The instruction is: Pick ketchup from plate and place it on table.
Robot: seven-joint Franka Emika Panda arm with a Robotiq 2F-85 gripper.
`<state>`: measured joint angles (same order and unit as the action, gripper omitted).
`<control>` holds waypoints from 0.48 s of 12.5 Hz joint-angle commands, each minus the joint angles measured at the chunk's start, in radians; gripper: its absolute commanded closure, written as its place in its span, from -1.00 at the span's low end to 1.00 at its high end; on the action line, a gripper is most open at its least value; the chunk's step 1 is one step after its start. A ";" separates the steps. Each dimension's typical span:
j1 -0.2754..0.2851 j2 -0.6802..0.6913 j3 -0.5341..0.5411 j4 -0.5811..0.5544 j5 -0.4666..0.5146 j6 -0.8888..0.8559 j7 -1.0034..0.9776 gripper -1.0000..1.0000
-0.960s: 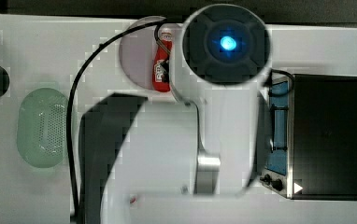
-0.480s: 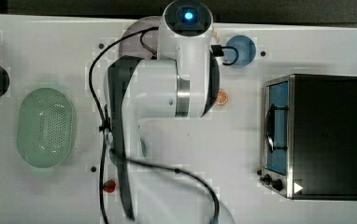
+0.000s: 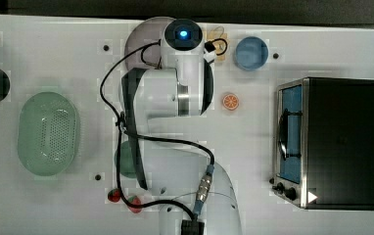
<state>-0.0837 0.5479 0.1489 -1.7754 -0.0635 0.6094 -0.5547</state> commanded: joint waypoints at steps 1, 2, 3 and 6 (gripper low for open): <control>0.017 0.044 0.002 0.088 -0.017 0.071 -0.120 -1.00; 0.022 0.077 0.001 0.110 -0.025 0.084 -0.120 -1.00; 0.027 0.110 0.002 0.133 -0.028 0.087 -0.120 -1.00; 0.042 0.207 0.001 0.221 -0.030 0.108 -0.120 -1.00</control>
<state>-0.0653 0.7373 0.1609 -1.5889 -0.0893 0.7134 -0.6235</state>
